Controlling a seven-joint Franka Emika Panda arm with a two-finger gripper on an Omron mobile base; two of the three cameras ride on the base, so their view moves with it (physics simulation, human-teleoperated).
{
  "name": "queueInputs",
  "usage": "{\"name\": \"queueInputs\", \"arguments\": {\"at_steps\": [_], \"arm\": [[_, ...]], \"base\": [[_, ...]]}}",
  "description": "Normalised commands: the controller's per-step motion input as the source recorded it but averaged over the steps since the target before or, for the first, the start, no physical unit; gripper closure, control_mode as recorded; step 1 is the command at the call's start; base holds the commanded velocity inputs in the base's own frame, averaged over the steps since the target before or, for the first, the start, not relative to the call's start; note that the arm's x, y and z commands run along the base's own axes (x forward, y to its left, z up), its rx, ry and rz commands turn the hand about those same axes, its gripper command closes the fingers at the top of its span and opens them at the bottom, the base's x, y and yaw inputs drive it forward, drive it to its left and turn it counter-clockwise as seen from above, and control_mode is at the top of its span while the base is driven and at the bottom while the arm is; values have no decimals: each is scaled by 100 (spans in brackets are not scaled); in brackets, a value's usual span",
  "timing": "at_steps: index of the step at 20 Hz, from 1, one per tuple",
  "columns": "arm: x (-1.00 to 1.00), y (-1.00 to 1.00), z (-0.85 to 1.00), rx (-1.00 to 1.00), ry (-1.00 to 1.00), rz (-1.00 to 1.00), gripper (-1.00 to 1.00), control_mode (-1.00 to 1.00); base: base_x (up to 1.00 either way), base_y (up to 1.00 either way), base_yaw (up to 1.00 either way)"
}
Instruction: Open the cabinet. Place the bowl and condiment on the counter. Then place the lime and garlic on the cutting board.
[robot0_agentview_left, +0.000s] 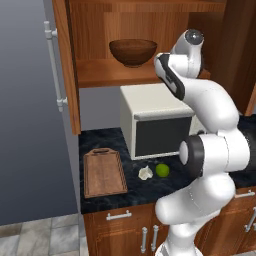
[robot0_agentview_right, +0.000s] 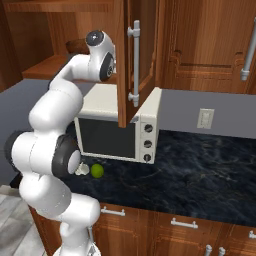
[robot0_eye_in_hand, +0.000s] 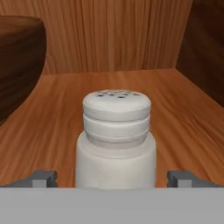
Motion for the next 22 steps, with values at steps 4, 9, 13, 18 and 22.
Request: {"name": "queueInputs", "arguments": {"at_steps": [4,9,13,18,22], "arm": [[31,-7,-30,0,0,0,100,-100],[15,-1,-24,0,0,0,100,-100],[-40,9,-14,0,0,0,100,-100],[-100,20,-28,-1,-8,0,100,-100],[-100,5,-24,0,-18,0,100,-100]], "base": [[0,0,0],[0,0,0],[0,0,0],[0,0,0],[0,0,0]]}}
